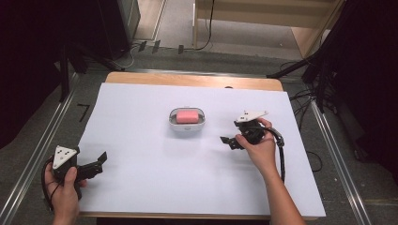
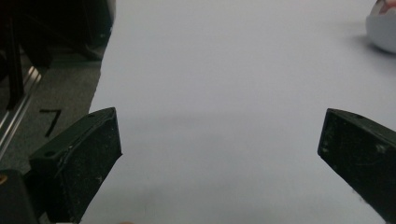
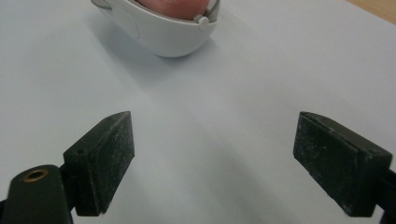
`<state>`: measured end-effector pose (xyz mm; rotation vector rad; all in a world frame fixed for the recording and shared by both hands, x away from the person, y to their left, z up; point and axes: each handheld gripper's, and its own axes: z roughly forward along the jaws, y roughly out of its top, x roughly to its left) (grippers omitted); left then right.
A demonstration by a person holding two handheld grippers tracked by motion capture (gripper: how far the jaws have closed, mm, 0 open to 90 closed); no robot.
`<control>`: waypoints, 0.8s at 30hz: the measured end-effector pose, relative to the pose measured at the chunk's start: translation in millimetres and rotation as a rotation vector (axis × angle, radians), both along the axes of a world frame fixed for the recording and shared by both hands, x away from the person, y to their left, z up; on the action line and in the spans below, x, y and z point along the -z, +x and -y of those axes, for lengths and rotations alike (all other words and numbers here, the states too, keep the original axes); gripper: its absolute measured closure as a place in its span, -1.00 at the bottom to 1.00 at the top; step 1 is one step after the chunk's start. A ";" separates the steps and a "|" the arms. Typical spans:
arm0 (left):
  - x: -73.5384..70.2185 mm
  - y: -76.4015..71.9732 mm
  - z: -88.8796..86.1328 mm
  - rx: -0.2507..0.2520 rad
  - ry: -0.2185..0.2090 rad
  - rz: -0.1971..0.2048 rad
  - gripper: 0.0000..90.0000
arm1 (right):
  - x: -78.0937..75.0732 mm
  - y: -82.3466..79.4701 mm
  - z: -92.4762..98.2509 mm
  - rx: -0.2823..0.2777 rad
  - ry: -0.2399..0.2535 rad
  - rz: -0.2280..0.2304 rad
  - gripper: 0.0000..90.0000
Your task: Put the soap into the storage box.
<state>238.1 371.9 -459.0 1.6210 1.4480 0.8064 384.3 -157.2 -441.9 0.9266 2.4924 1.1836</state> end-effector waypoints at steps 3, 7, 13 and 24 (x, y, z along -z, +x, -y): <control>0.1 -0.7 2.7 -0.006 -0.013 0.039 -1.00 | 3.2 -4.9 7.6 0.023 0.001 0.007 -0.76; 1.0 -3.1 1.5 -0.022 -0.023 0.067 -1.00 | 7.9 -13.2 14.0 0.109 -0.046 0.033 -0.75; 2.3 -6.0 -2.4 -0.020 -0.071 0.093 -1.00 | 15.4 -23.6 28.9 0.142 -0.024 0.015 -0.76; 2.5 -3.6 -2.6 0.007 -0.070 0.065 -1.00 | 20.5 -41.4 58.5 0.225 0.029 0.013 -0.76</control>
